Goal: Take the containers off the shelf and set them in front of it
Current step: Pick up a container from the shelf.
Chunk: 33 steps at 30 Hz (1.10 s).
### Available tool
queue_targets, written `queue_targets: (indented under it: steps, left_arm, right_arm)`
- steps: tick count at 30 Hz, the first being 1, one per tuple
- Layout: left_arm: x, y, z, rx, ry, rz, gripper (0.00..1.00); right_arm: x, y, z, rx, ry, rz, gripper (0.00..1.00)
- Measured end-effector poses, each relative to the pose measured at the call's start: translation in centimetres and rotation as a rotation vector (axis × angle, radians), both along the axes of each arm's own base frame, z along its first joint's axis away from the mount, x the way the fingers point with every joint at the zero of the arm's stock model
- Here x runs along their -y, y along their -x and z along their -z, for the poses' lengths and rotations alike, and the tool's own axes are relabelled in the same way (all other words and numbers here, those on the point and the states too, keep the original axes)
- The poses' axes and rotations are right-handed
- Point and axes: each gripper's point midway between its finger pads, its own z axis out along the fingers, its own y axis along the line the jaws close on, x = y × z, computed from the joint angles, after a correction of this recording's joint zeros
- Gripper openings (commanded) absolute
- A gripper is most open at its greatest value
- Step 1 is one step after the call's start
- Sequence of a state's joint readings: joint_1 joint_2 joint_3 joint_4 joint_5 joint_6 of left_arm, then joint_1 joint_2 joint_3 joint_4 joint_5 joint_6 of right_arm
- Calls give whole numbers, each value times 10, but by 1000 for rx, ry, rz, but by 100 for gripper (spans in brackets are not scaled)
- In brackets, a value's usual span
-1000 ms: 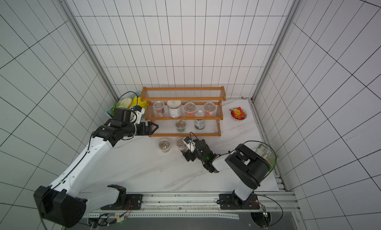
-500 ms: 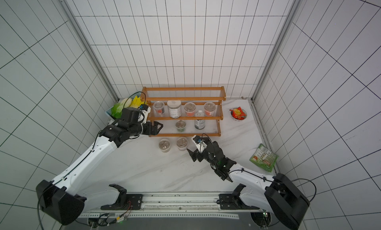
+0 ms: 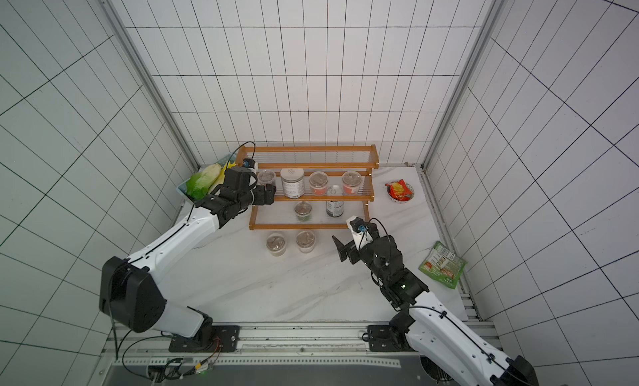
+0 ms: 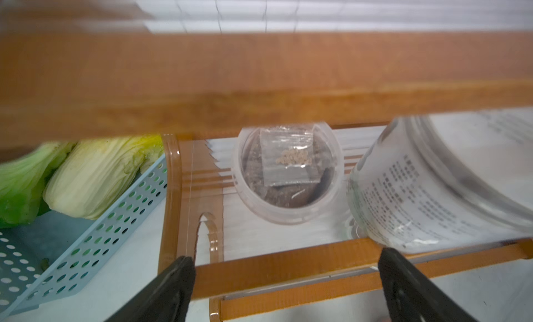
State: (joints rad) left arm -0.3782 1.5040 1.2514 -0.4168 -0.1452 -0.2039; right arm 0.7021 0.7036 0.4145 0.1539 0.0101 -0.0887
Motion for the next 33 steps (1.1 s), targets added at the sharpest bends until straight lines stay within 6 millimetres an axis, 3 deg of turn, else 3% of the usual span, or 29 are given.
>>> queue_targets:
  steps: [8, 18, 22, 30, 33]
  left_arm:
    - [-7, -22, 7, 28, -3, -38, 98]
    - [5, -40, 7, 58, 38, -2, 94]
    - [8, -45, 8, 66, 42, 8, 87]
    - [14, -48, 11, 68, 46, 37, 65]
    - [16, -48, 11, 70, 46, 47, 63]
  right_arm:
    - [4, 1, 5, -24, 11, 6, 99]
    - [7, 0, 6, -31, 7, 16, 99]
    - [7, -1, 6, -34, 5, 16, 99]
    - [7, -1, 6, -36, 3, 11, 99]
    - [7, -1, 6, -36, 1, 14, 99]
